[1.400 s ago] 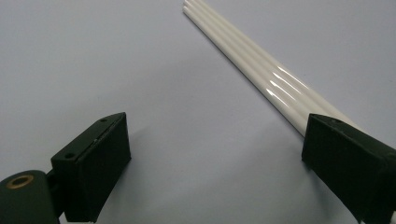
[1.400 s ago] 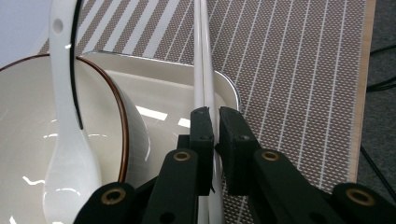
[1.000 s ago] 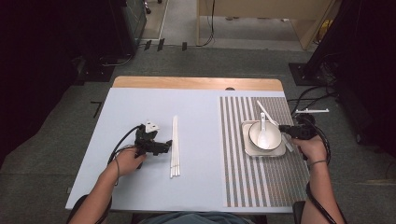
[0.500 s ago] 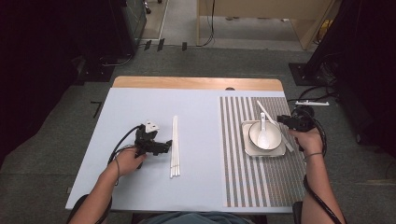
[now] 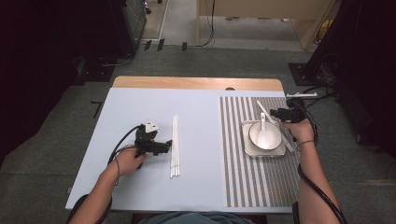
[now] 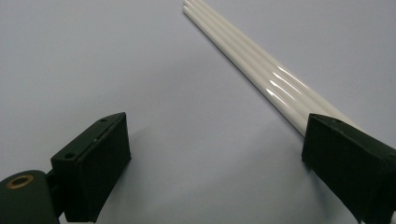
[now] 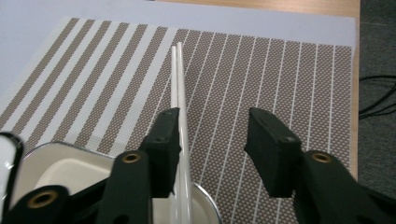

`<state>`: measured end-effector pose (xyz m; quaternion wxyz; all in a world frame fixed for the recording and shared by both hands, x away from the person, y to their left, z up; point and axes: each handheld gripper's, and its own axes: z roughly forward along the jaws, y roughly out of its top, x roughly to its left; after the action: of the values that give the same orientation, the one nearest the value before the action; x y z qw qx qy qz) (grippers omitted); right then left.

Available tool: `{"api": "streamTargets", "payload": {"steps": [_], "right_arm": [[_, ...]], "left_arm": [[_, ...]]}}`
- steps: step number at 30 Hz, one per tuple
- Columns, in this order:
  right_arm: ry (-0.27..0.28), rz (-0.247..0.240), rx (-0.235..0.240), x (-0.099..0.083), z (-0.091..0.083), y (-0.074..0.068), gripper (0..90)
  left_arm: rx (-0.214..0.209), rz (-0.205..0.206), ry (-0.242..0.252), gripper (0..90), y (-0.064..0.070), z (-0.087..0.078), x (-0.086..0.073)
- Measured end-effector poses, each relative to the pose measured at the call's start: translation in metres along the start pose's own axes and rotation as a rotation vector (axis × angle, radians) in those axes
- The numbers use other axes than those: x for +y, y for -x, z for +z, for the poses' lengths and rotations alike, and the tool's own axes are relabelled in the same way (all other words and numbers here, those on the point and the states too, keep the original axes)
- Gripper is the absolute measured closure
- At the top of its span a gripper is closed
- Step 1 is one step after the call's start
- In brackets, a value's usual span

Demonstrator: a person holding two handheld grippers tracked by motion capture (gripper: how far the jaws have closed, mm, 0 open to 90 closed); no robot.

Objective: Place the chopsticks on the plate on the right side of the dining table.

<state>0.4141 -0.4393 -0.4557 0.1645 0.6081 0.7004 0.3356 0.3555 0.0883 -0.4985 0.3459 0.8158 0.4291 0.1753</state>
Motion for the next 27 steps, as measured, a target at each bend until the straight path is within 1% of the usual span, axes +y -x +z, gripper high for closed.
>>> {"api": "streamTargets", "payload": {"steps": [4,6,8,10,14,18,22,25,27], "right_arm": [[-0.013,-0.005,-0.022,0.004,0.004,0.001,47.0],[-0.018,-0.004,-0.042,0.004,0.008,0.002,43.9],[-0.018,-0.014,-0.055,0.005,0.010,0.004,42.8],[-0.022,-0.006,-0.049,0.004,0.011,0.005,41.1],[-0.032,-0.003,-0.053,0.003,0.015,0.008,38.5],[-0.026,0.022,-0.046,0.001,0.017,0.011,37.0],[-0.039,0.017,-0.047,-0.001,0.020,0.013,36.9],[-0.036,0.016,-0.051,-0.001,0.021,0.013,36.1],[-0.034,0.016,-0.033,-0.001,0.020,0.013,34.9]], "left_arm": [[0.000,0.000,0.000,7.8,0.000,0.000,0.000],[0.000,0.000,0.000,7.8,0.000,0.000,0.000],[0.000,0.000,0.000,7.8,0.000,0.000,0.000],[0.000,0.000,-0.001,7.8,0.000,0.000,0.000],[0.000,0.000,-0.001,7.8,0.000,0.000,0.000],[0.000,0.000,0.000,7.8,0.000,0.000,0.000],[0.000,0.000,0.000,7.7,0.000,0.000,0.000],[0.000,0.000,0.000,7.8,0.000,0.000,0.000],[0.000,0.000,0.000,7.8,0.000,0.000,0.000]]}}
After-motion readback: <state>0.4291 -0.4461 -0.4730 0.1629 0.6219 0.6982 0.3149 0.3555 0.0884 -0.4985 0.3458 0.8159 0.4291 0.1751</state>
